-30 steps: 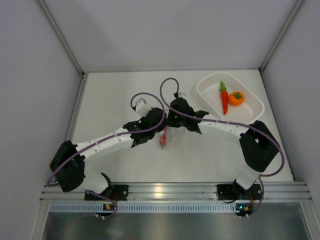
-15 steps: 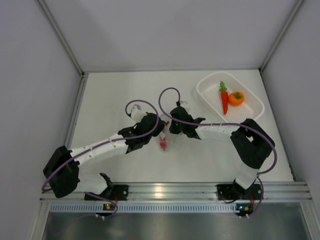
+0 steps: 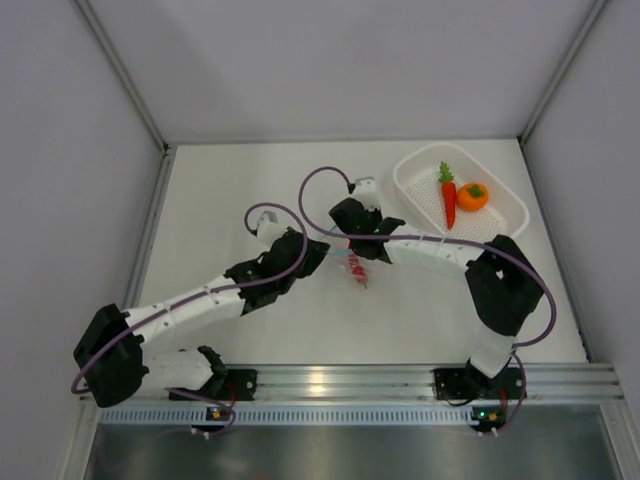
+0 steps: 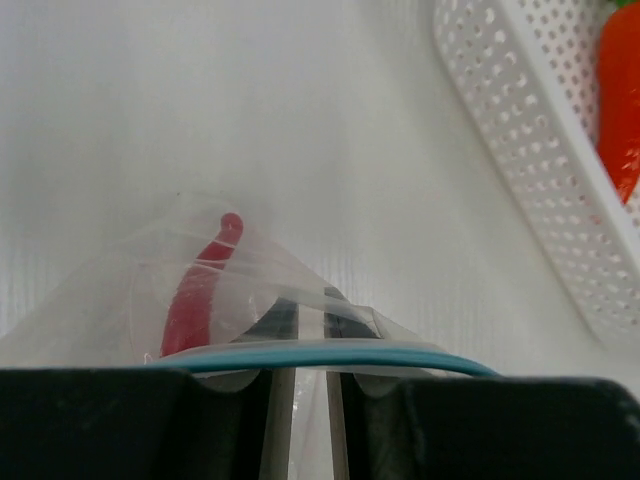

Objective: Open the zip-top bag and remove the fake food

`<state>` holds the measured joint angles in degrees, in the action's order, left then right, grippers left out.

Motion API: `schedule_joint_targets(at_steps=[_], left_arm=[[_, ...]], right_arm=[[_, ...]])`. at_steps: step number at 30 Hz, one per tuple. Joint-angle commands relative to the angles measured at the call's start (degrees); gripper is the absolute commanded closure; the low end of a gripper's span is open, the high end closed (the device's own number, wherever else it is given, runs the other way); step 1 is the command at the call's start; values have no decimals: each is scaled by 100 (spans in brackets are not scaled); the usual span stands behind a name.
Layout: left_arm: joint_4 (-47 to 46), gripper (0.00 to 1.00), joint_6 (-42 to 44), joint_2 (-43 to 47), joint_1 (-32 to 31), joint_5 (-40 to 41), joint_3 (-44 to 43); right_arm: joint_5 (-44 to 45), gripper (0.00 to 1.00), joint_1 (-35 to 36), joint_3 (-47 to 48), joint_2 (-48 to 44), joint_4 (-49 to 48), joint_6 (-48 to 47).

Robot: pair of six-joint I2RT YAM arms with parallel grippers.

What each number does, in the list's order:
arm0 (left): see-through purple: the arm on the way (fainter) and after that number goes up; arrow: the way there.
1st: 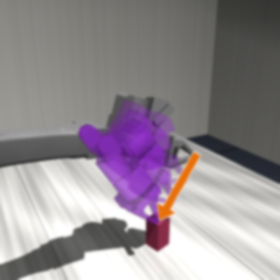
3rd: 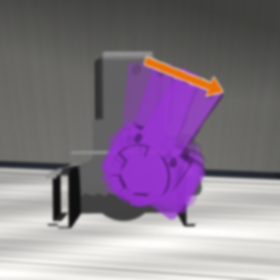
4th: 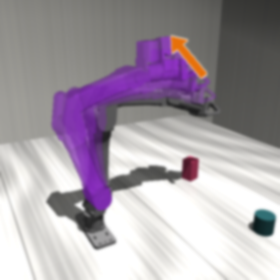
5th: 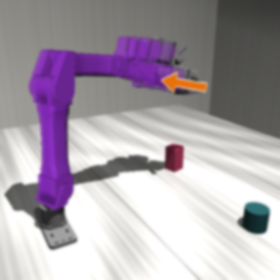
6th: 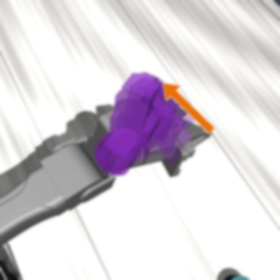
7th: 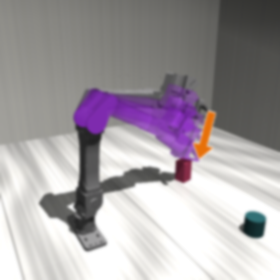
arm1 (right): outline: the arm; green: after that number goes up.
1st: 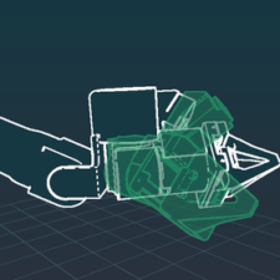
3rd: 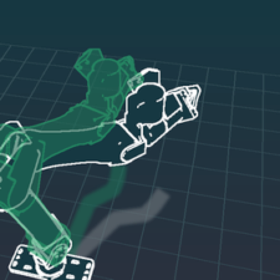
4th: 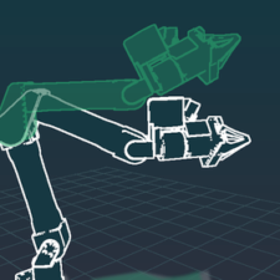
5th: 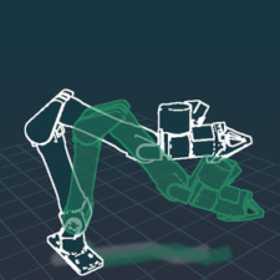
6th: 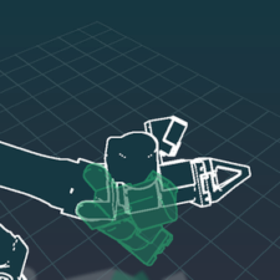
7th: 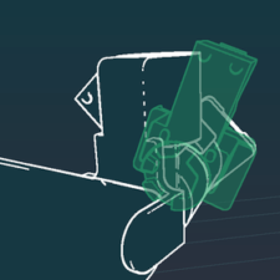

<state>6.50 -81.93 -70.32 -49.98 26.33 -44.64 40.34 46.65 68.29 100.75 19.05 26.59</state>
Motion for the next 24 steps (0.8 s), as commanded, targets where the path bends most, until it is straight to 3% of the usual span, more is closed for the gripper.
schedule_joint_targets(at_steps=[1,5,12,18,24], left_arm=[[-132,100,309,230,14,110,148],[-140,100,371,81,14,197,429],[-132,100,318,-376,14,163,580],[-132,100,380,-377,14,162,562],[-132,100,450,-306,5,154,518]], right_arm=[[1161,82,-7,412,-55,521,-1067],[600,80,10,360,-91,556,-1420],[-1473,73,19,44,32,310,-761],[-2151,69,19,-35,85,266,-198],[-2162,68,19,-79,296,389,48]])
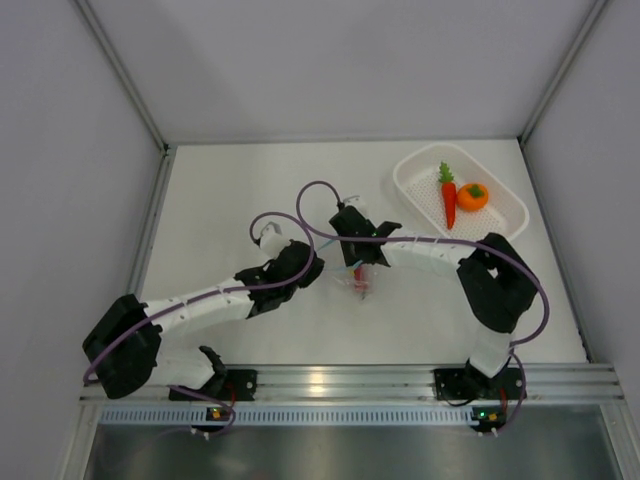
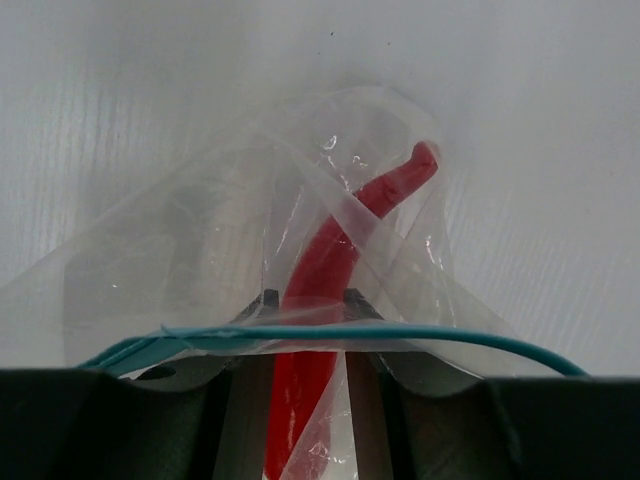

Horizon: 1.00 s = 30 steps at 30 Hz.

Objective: Open the zip-top bag and remove the fake food

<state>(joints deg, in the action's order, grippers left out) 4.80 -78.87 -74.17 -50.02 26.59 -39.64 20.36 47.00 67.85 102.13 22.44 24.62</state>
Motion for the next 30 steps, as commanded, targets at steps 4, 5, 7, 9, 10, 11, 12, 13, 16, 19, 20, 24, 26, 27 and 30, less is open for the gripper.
schedule_joint_targets(at_steps=[4,5,7,9,10,11,12,13,16,19,20,24,26,27,30], left_arm=[[39,100,275,61,10,127,-44],[39,100,302,61,10,127,-70],[48,100,389,-9,10,101,-140],[48,100,451,-36,10,57,-219],[48,100,469,-62,10,22,-237],[39,100,487,-80,10,-30,-272],[39,100,513,-97,10,-57,-290],[47,100,574,-141,10,-83,-342],[39,100,662,-150,10,-145,-378],[48,100,724,-107,1,-110,-378],[39,100,750,-80,1,-93,-361],[48,100,1057,-36,1,22,-430],[56,100,1215,-54,10,57,-501],[48,100,1355,-71,10,74,-571],[117,100,1619,-80,10,153,-729]], right_arm=[[3,65,-16,-70,255,226,297],[29,65,-7,-97,264,235,315],[-14,65,-16,-167,325,217,306],[20,65,-16,-176,413,235,315],[12,65,-24,-194,483,244,315],[-58,65,-16,-202,518,174,315],[-102,64,-16,-246,527,112,306],[-128,63,-16,-255,580,94,298],[-164,58,-25,-238,703,51,289],[-138,69,-33,-281,660,-19,341],[-111,73,-33,-334,590,-81,350],[-146,79,-25,-492,239,-213,307],[-207,80,19,-527,106,-283,245],[-225,80,45,-597,36,-327,175],[-374,84,142,-764,-358,-520,-18]])
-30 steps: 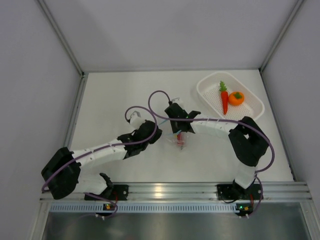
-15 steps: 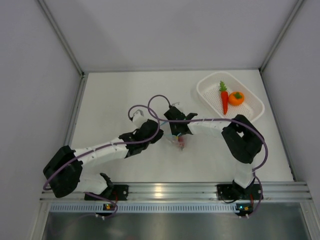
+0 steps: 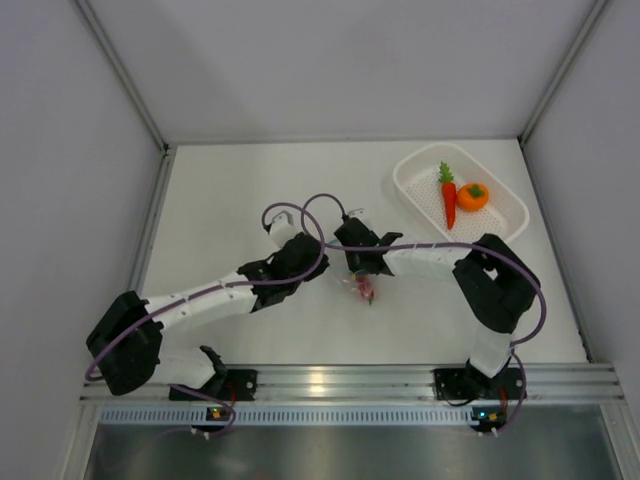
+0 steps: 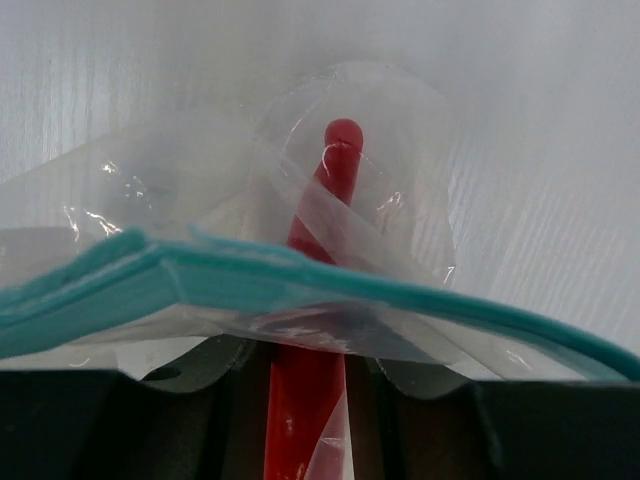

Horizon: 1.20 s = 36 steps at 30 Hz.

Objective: Open the zip-top bag and remove the fake food

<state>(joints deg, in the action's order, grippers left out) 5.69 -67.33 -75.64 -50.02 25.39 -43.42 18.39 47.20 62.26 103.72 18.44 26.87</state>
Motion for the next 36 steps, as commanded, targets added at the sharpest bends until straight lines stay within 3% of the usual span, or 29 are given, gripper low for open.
schedule_joint_targets(at_steps=[1,10,16,22,29,36], left_arm=[[98,100,527,84,10,309,-386],[107,100,1248,383,10,327,-510],[-6,100,1863,418,-8,-410,-598],[-973,100,2408,708,-139,-1202,-237],[-1044,100,3418,629,-315,-1906,-316],[-1106,100,4333,901,-351,-2090,53]], right_arm=[[-196,84,166,-232,-581,-164,-279],[-556,88,597,-680,-1686,-858,-657],[-408,90,606,-812,-2391,-1132,-236],[270,93,466,-496,-2190,-1105,99],[-283,93,395,49,-1899,-982,195],[-46,94,308,14,-2058,-869,679]])
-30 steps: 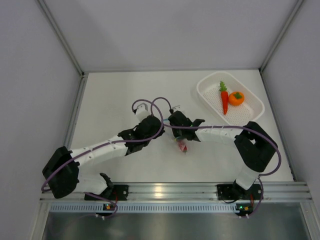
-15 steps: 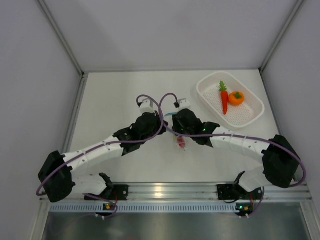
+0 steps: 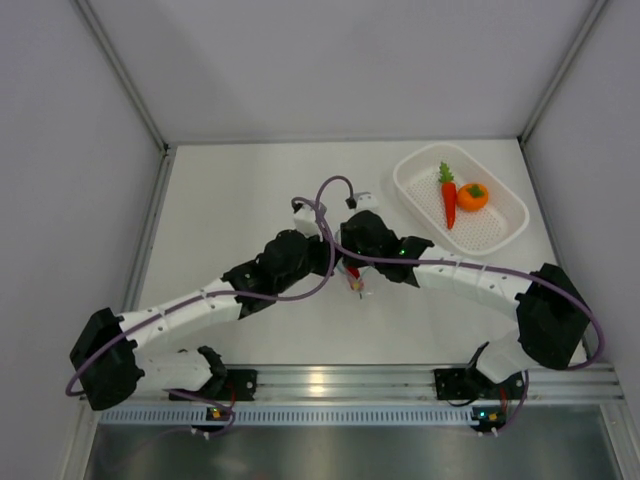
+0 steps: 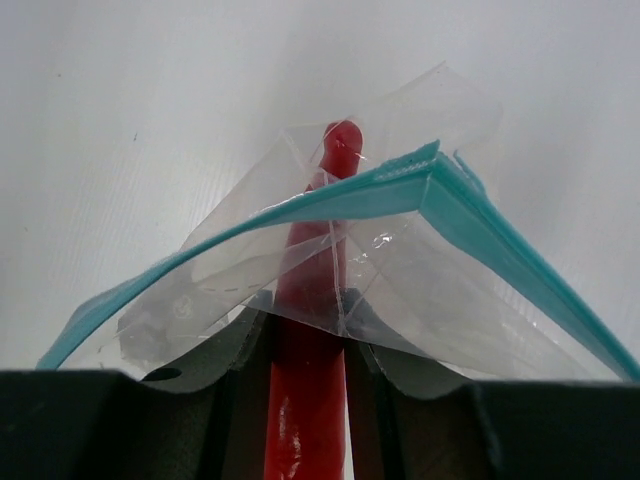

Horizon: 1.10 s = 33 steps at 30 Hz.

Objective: Open the zip-top bag and remove the fake food

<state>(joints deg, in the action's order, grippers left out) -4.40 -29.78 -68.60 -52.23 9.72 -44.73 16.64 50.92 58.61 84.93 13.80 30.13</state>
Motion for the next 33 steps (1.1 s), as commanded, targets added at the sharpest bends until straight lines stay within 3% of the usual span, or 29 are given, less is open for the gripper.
schedule_joint_targets(at_steps=[1,6,10,14,20,24,27,33], left_arm=[[-87,100,622,232,-130,-367,219],[369,100,272,409,-130,1003,220],[1116,100,-167,330,-130,2268,-71],[1205,100,-502,531,-130,2692,-36],[1205,100,-538,891,-130,2887,78],[1214,100,-450,971,-130,2992,140],[1311,100,-511,1032,-130,3133,184],[637,100,59,1401,-165,2203,508]], right_arm=[[233,95,-108,397,-152,-335,353],[-301,97,-99,151,-46,-386,-77],[-1152,100,32,-454,-265,-1202,-542],[-1532,100,296,-552,-424,-1266,-1340],[-2279,100,410,-517,-380,-1125,-1861],[-2104,100,410,-631,-450,-1493,-1677],[-2446,100,402,-702,-477,-1627,-1624],[-2008,100,393,-184,-82,-969,-1256]])
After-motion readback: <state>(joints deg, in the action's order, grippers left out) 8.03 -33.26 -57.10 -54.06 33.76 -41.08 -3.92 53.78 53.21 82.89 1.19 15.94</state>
